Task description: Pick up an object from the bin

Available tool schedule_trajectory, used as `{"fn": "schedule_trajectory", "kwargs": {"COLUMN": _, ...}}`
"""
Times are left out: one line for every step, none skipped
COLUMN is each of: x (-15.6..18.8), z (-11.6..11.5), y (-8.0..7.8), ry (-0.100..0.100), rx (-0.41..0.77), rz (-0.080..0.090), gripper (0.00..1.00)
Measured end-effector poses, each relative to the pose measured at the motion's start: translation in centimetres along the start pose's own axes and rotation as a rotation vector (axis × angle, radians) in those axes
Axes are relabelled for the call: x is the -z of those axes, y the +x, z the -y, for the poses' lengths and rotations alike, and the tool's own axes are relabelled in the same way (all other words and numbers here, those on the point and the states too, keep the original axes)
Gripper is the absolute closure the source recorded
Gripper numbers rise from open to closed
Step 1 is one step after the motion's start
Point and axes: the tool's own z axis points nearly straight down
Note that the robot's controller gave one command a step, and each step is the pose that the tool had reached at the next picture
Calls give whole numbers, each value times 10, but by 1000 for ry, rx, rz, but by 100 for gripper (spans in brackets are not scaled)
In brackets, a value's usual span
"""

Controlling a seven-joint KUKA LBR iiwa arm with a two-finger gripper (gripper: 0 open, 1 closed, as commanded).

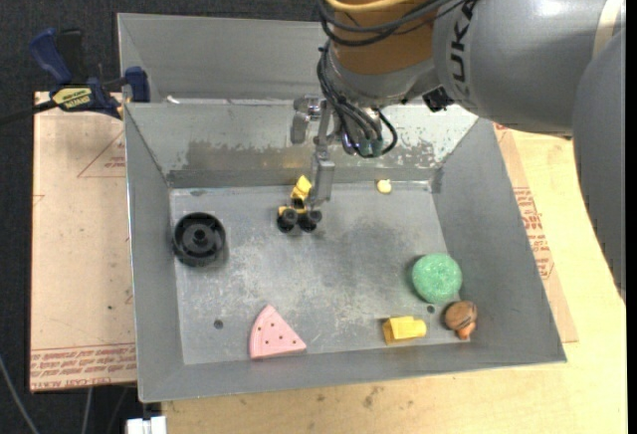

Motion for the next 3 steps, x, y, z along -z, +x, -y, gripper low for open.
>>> {"fn": "schedule_trajectory", "kwargs": {"x": 5, "z": 0, "y": -1, "ry": -1, "rx": -2, "rz": 7, "gripper": 0}}
{"fn": "schedule_trajectory", "kwargs": {"x": -47, "z": 41, "y": 19, "ry": -2, "rx": -5, "rz": 12, "gripper": 0}}
{"fn": "schedule_trajectory", "kwargs": {"x": -87, "z": 36, "y": 47, "ry": 3, "rx": -47, "rz": 6, "gripper": 0}}
